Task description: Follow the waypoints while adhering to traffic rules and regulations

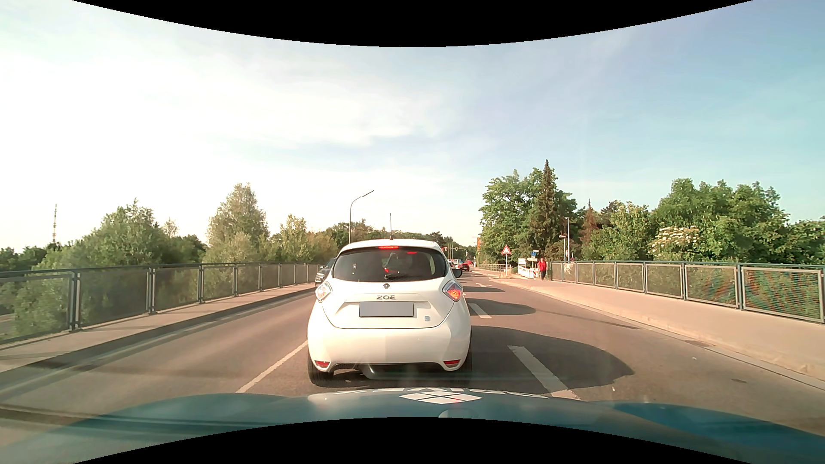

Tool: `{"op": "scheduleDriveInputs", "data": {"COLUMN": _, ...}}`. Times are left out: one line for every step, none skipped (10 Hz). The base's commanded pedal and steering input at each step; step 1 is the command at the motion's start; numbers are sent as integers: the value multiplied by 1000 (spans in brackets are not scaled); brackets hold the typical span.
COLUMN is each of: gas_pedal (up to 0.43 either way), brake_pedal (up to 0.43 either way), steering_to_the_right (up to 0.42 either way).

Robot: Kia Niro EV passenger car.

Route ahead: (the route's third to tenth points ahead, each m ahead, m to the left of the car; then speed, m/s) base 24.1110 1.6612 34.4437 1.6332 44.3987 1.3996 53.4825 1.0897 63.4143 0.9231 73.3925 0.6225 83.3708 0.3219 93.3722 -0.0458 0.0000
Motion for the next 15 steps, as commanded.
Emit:
{"op": "scheduleDriveInputs", "data": {"gas_pedal": 0, "brake_pedal": 238, "steering_to_the_right": -3}}
{"op": "scheduleDriveInputs", "data": {"gas_pedal": 0, "brake_pedal": 238, "steering_to_the_right": -3}}
{"op": "scheduleDriveInputs", "data": {"gas_pedal": 0, "brake_pedal": 238, "steering_to_the_right": -3}}
{"op": "scheduleDriveInputs", "data": {"gas_pedal": 0, "brake_pedal": 238, "steering_to_the_right": -3}}
{"op": "scheduleDriveInputs", "data": {"gas_pedal": 0, "brake_pedal": 238, "steering_to_the_right": -3}}
{"op": "scheduleDriveInputs", "data": {"gas_pedal": 0, "brake_pedal": 238, "steering_to_the_right": -3}}
{"op": "scheduleDriveInputs", "data": {"gas_pedal": 0, "brake_pedal": 238, "steering_to_the_right": -3}}
{"op": "scheduleDriveInputs", "data": {"gas_pedal": 0, "brake_pedal": 238, "steering_to_the_right": -3}}
{"op": "scheduleDriveInputs", "data": {"gas_pedal": 0, "brake_pedal": 238, "steering_to_the_right": -3}}
{"op": "scheduleDriveInputs", "data": {"gas_pedal": 0, "brake_pedal": 238, "steering_to_the_right": -3}}
{"op": "scheduleDriveInputs", "data": {"gas_pedal": 0, "brake_pedal": 238, "steering_to_the_right": -3}}
{"op": "scheduleDriveInputs", "data": {"gas_pedal": 0, "brake_pedal": 238, "steering_to_the_right": -3}}
{"op": "scheduleDriveInputs", "data": {"gas_pedal": 0, "brake_pedal": 238, "steering_to_the_right": -3}}
{"op": "scheduleDriveInputs", "data": {"gas_pedal": 0, "brake_pedal": 238, "steering_to_the_right": -3}}
{"op": "scheduleDriveInputs", "data": {"gas_pedal": 0, "brake_pedal": 238, "steering_to_the_right": -3}}
